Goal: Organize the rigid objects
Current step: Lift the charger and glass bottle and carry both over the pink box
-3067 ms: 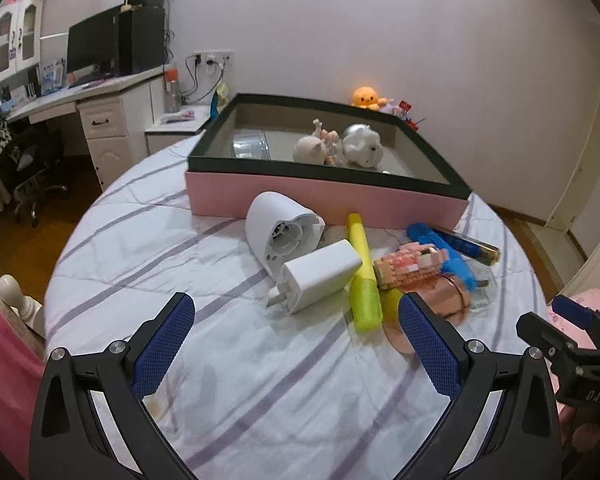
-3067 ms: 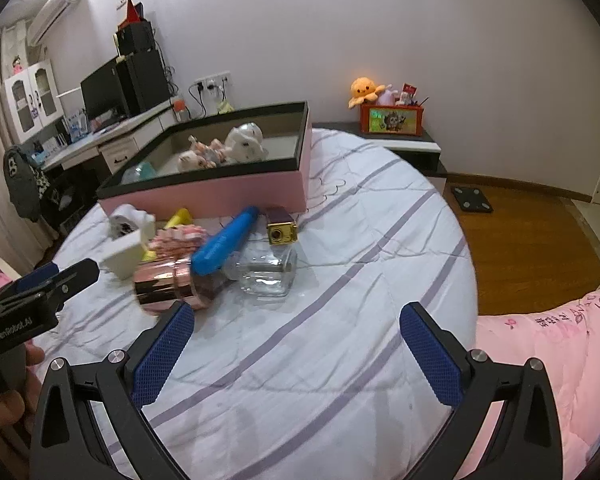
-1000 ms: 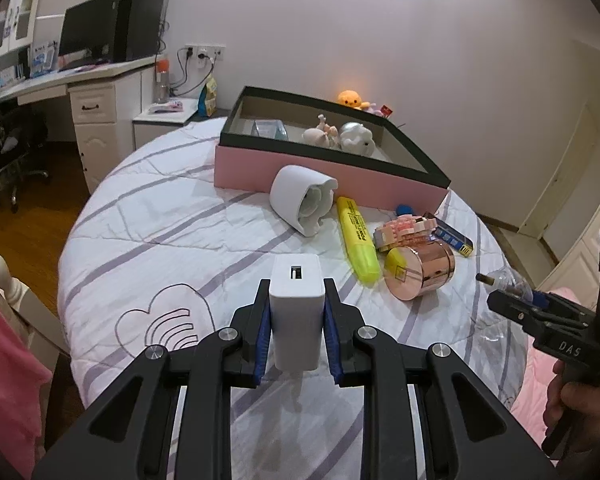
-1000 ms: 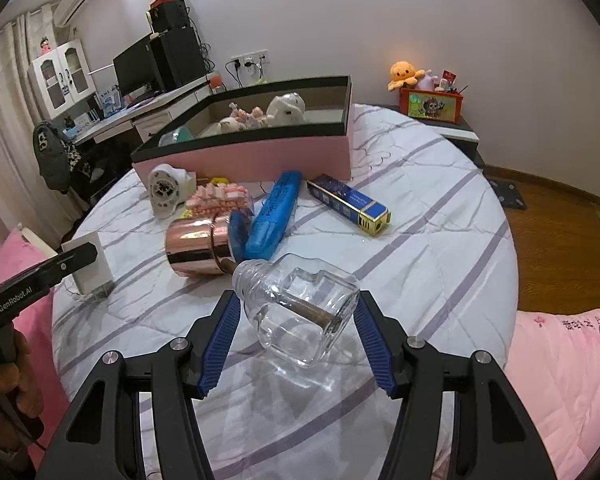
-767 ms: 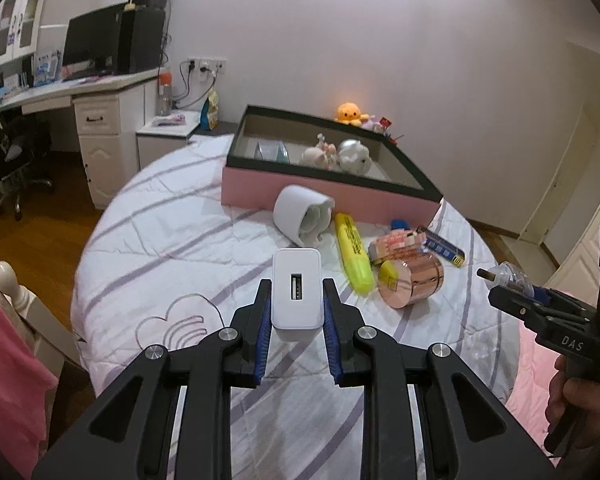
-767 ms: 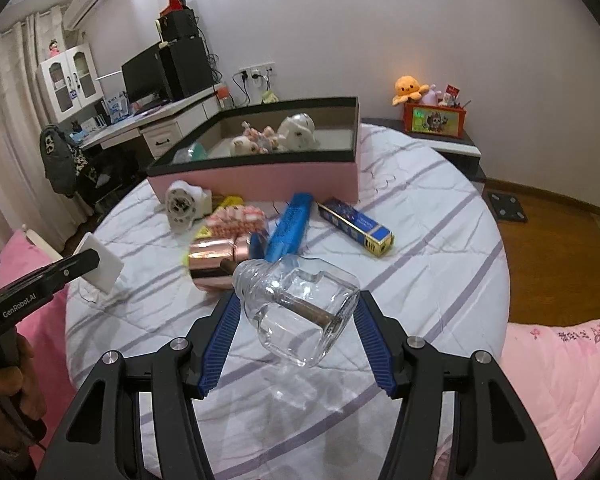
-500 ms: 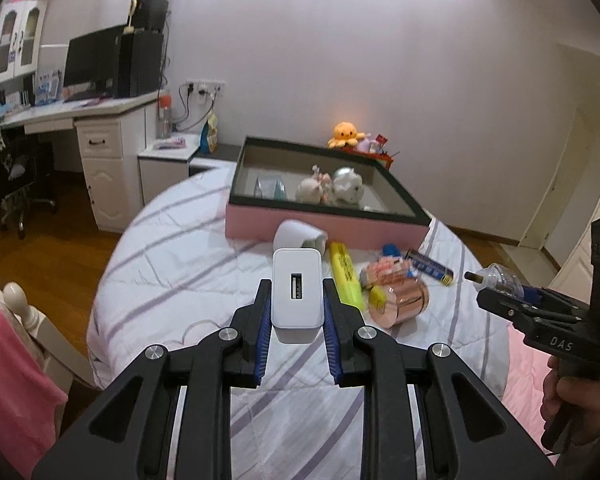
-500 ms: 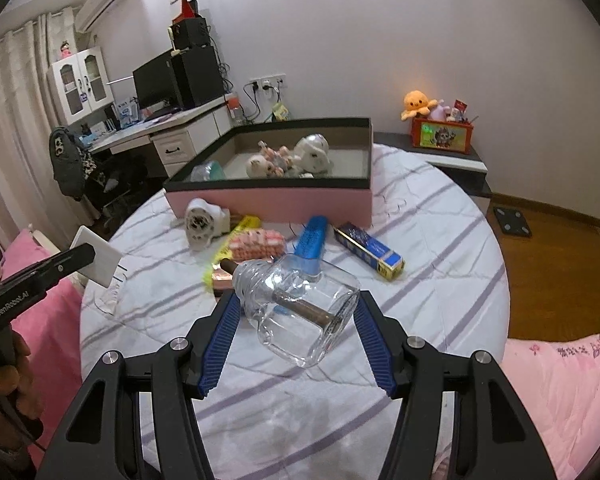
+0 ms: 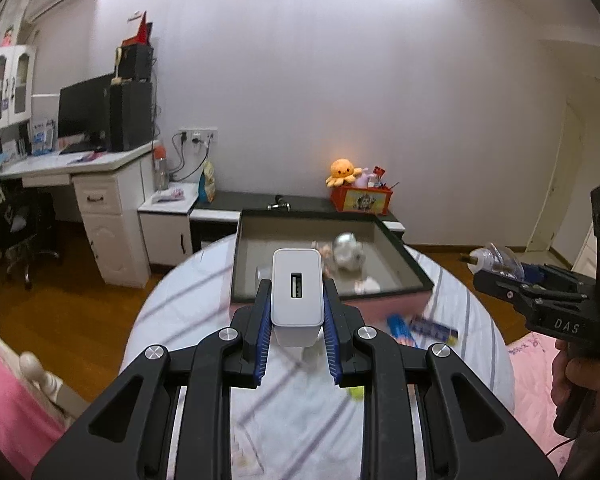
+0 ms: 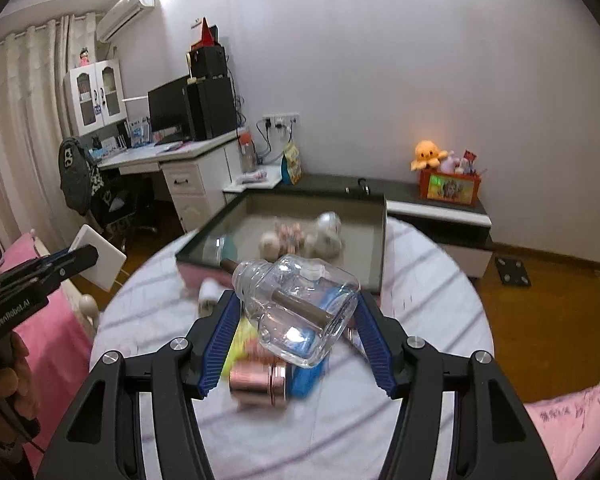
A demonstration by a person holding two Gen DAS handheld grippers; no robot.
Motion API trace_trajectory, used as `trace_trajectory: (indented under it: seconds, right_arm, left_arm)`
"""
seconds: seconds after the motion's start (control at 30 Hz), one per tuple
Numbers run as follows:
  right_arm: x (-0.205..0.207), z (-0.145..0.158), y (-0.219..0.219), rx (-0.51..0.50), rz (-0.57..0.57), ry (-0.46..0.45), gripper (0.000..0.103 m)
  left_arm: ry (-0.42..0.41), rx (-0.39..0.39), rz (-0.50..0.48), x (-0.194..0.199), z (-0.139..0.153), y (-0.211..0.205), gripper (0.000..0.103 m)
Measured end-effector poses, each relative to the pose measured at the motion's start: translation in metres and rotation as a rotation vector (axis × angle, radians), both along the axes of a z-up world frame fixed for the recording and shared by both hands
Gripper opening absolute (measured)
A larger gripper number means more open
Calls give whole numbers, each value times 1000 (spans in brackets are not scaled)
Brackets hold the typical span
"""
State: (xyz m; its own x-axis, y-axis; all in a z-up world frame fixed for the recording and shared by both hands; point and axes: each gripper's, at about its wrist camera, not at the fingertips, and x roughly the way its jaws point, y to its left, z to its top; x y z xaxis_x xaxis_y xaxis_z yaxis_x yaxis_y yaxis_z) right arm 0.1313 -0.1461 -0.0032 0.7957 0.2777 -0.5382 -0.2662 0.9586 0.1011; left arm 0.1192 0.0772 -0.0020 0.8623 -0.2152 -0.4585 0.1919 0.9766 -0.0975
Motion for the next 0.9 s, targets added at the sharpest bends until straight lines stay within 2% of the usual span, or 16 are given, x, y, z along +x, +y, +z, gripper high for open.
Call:
trace_trajectory:
  seconds: [0.13,0.27,0.43,0.53,0.83,0.9]
  right_arm:
    - [35,11,1,20,1,-3,60]
    - [79,9,-2,47,-13,31,60]
    - [128,-8,-5,61,-39,94,60]
    - [150,-23,-6,58,-48,133,60]
    - [178,-45,-1,54,-55,175,61]
    - [181,-47,-1,51,-59,176,64]
  left_arm:
    - [-13,11,-13,32,9,-10,23]
    - [5,16,-22,72,8,-24,23]
    - [62,10,-22,122,-8,-34,23]
    - [85,11,-19,139,-18,-39,23]
    - [125,31,-14,170,-34,-48,24]
    - [120,40,-8,171,-35,-50,25]
